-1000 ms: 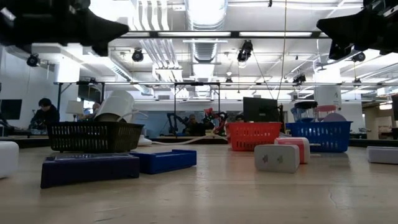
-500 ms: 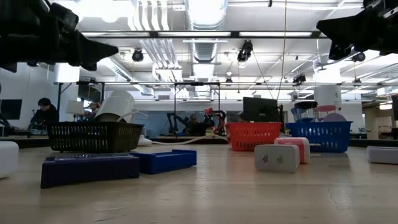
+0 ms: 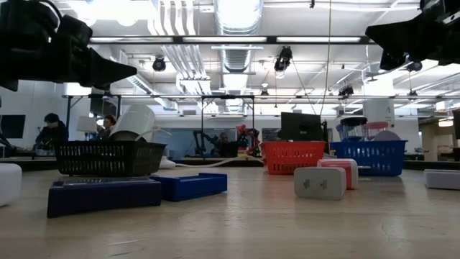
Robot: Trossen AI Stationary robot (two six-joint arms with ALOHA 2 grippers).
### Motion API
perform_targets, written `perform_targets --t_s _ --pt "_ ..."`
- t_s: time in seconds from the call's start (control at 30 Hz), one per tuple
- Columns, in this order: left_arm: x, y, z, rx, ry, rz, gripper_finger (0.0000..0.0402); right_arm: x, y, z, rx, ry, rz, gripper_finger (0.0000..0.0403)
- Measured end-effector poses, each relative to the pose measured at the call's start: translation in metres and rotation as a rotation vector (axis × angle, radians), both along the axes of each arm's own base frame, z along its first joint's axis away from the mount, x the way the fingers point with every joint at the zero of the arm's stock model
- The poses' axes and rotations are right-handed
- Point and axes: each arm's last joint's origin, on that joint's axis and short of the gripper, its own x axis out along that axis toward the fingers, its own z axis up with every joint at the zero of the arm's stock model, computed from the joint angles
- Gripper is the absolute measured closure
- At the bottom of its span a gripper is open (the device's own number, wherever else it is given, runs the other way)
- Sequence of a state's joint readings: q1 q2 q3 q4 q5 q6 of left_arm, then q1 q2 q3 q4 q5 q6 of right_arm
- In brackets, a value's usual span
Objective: Pick & Place Office items
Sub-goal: Put the pink charger adaptor into the black bin
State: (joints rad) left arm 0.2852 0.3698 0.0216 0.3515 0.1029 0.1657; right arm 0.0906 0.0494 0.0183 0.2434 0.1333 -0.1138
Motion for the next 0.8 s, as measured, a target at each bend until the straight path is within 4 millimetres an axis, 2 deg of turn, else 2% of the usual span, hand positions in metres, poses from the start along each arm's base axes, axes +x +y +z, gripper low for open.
perform_targets --t_s 0.43,0.6,0.8 --pt "0.0 0.0 -0.002 0.016 -0.019 0.001 0.039 0.001 0.0 -0.004 0.01 0.019 0.005 0.0394" --pt "-0.001 0.0 -0.002 0.025 -0.019 0.001 0.0388 0.005 0.001 -0.014 0.012 0.133 0.005 0.0394" --pt "-0.001 0.0 0.0 0.025 -0.041 0.001 0.0388 0.015 0.002 -0.008 0.011 0.08 0.014 0.0394"
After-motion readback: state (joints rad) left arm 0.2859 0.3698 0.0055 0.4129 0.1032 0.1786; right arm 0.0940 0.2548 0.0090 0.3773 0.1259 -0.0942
